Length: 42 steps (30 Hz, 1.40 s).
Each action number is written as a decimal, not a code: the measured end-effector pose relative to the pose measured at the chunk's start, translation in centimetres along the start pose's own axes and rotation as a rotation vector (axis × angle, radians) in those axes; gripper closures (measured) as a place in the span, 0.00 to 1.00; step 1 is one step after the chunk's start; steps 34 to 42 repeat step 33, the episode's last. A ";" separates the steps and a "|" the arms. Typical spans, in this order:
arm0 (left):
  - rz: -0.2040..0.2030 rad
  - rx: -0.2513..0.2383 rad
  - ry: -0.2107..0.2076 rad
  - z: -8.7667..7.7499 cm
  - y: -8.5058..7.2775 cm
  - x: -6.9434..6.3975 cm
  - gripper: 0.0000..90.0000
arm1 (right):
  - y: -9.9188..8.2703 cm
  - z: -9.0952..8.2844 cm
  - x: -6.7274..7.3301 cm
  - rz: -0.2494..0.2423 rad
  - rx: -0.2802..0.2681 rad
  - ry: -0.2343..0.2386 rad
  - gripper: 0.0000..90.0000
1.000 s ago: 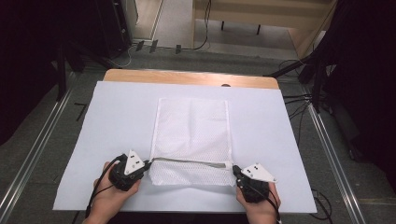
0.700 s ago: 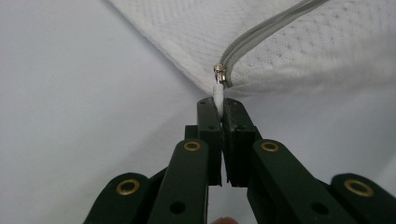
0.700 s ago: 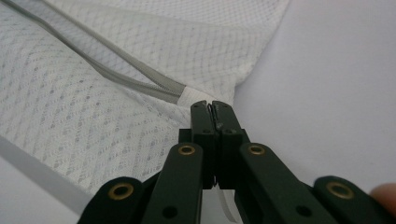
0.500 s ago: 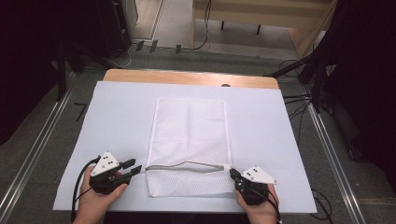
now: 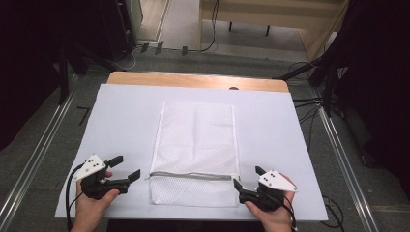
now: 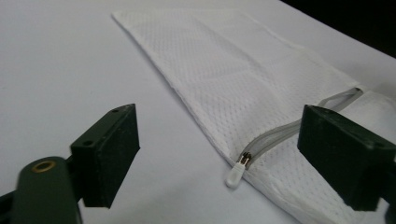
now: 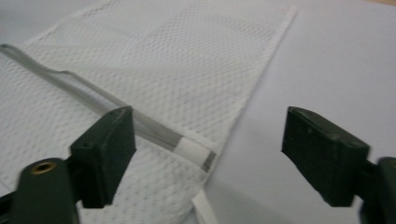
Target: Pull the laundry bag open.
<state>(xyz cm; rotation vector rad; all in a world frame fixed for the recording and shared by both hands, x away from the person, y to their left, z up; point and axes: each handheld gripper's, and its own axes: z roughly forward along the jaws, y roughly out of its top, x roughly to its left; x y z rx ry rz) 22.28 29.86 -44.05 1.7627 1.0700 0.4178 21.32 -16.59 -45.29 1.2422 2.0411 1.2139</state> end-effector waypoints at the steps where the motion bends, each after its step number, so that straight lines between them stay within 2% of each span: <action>1: 0.002 -0.010 -0.010 -0.2 0.0 0.1 0.14 | 0.0 0.0 0.0 0.000 0.000 0.000 0.15; 2: -0.014 -0.030 -0.013 -0.6 0.1 0.5 0.14 | 0.1 -0.4 -0.9 0.016 -0.016 -0.002 0.13; 3: -0.014 -0.030 -0.013 -0.6 0.1 0.5 0.14 | 0.1 -0.4 -0.9 0.016 -0.016 -0.002 0.13; 4: -0.028 -0.040 -0.019 -0.9 0.1 1.0 0.13 | 0.1 -0.8 -2.0 0.046 -0.036 -0.004 0.10; 7: -0.042 -0.045 -0.022 -1.2 0.1 1.5 0.10 | 0.1 -1.1 -2.7 0.060 -0.050 -0.007 0.10; 8: -0.064 -0.054 -0.017 -1.5 0.1 2.1 0.09 | 0.1 -1.5 -3.7 0.078 -0.067 -0.018 0.09; 11: -0.065 -0.060 -0.012 -1.8 0.1 2.5 0.00 | 0.0 -1.9 -4.4 0.094 -0.079 -0.036 0.09; 18: -0.048 -0.067 0.003 -2.7 -0.1 4.2 0.00 | -0.6 -3.3 -7.7 0.144 -0.091 -0.091 0.06; 20: -0.047 -0.063 0.003 -2.8 -0.2 4.4 0.00 | -0.9 -3.7 -8.5 0.141 -0.089 -0.107 0.06; 23: -0.047 -0.063 0.011 -3.0 -0.3 4.9 0.00 | -1.0 -4.0 -9.1 0.137 -0.081 -0.134 0.04; 27: -0.065 -0.073 0.025 -3.3 -0.4 5.5 0.00 | -1.3 -4.4 -9.9 0.155 -0.089 -0.128 0.01; 29: -0.072 -0.071 0.031 -3.3 -0.4 5.6 0.00 | -1.4 -4.4 -10.1 0.159 -0.089 -0.143 0.01; 42: -0.060 -0.063 0.032 -3.2 -0.4 5.5 0.00 | -1.5 -4.2 -10.1 0.161 -0.080 -0.147 0.01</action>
